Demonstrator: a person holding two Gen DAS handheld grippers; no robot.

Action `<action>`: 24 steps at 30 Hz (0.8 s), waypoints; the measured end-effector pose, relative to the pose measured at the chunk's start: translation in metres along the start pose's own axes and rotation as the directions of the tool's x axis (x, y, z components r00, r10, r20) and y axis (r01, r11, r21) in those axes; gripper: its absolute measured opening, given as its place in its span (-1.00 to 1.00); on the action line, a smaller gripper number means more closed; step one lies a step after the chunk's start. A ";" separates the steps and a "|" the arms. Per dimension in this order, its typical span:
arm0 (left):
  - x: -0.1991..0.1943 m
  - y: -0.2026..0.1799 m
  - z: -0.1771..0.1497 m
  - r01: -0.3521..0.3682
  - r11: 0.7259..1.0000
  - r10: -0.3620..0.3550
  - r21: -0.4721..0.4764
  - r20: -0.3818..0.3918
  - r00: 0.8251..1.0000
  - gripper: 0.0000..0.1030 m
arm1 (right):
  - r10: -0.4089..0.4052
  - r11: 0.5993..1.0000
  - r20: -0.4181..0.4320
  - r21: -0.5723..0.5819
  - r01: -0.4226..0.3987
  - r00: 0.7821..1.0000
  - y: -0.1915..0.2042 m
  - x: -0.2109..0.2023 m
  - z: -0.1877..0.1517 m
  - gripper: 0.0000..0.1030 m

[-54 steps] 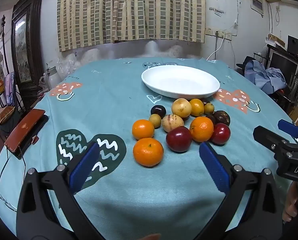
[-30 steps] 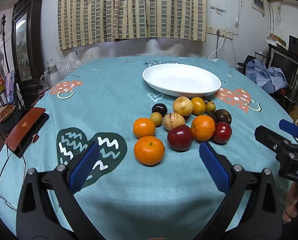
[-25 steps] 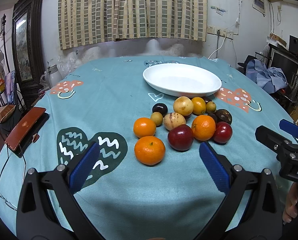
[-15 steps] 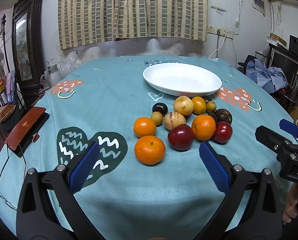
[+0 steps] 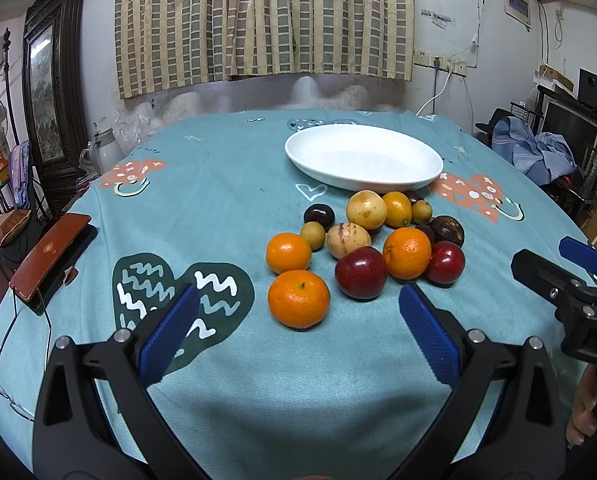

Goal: Organize fruits

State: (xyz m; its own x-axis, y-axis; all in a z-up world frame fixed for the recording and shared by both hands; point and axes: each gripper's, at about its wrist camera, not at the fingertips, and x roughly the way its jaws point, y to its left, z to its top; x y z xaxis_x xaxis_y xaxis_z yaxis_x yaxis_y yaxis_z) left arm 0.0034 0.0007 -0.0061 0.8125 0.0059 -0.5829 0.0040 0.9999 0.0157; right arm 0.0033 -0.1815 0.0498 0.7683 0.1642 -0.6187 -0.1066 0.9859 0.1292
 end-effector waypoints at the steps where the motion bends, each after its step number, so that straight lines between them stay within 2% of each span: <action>1: 0.000 0.000 0.000 0.000 1.000 0.000 0.000 0.000 1.000 0.96 | 0.000 1.000 0.001 0.000 0.000 1.000 -0.001 0.000 0.000 0.97; 24: 0.002 0.000 -0.003 0.001 1.000 -0.001 0.000 -0.004 1.000 0.96 | 0.003 1.000 0.000 0.003 -0.003 1.000 -0.002 0.000 0.001 0.97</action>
State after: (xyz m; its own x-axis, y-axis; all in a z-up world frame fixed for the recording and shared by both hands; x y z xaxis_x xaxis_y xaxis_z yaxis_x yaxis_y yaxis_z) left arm 0.0029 0.0012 -0.0094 0.8103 0.0047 -0.5860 0.0053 0.9999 0.0153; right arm 0.0043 -0.1838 0.0500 0.7677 0.1669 -0.6187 -0.1070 0.9853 0.1330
